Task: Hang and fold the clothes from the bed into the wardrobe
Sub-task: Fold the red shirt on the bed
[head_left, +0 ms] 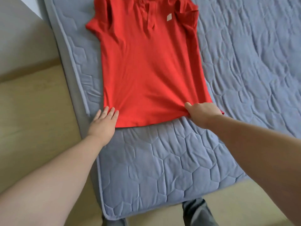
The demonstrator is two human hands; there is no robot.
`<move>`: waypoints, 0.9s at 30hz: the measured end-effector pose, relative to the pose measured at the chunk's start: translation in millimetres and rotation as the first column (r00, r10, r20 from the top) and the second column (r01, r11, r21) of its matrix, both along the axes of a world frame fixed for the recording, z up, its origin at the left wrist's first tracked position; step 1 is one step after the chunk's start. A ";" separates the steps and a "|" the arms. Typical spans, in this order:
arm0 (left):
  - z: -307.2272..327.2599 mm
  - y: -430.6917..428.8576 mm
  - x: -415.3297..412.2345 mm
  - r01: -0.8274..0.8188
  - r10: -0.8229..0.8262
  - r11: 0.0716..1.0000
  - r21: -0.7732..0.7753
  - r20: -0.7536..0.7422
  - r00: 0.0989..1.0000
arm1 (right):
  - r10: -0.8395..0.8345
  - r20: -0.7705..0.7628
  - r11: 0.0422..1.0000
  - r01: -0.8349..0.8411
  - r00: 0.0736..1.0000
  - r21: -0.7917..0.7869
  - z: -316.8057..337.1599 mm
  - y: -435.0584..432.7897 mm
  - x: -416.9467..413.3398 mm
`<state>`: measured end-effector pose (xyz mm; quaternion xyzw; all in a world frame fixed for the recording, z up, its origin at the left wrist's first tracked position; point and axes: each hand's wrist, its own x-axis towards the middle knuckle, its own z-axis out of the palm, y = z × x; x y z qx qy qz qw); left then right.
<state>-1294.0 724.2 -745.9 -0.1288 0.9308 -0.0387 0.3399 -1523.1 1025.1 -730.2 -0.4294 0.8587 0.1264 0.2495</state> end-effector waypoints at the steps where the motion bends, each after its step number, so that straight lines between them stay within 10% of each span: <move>1: -1.7 3.0 5.8 0.012 -0.012 1.000 -0.016 0.001 1.000 | 0.017 0.005 1.000 -0.017 1.000 0.001 -4.0 4.9 4.0; 27: 21.7 131.7 190.3 0.410 -0.434 0.900 0.151 0.418 0.798 | 0.044 0.402 0.820 -0.263 0.915 0.509 2.1 114.8 189.9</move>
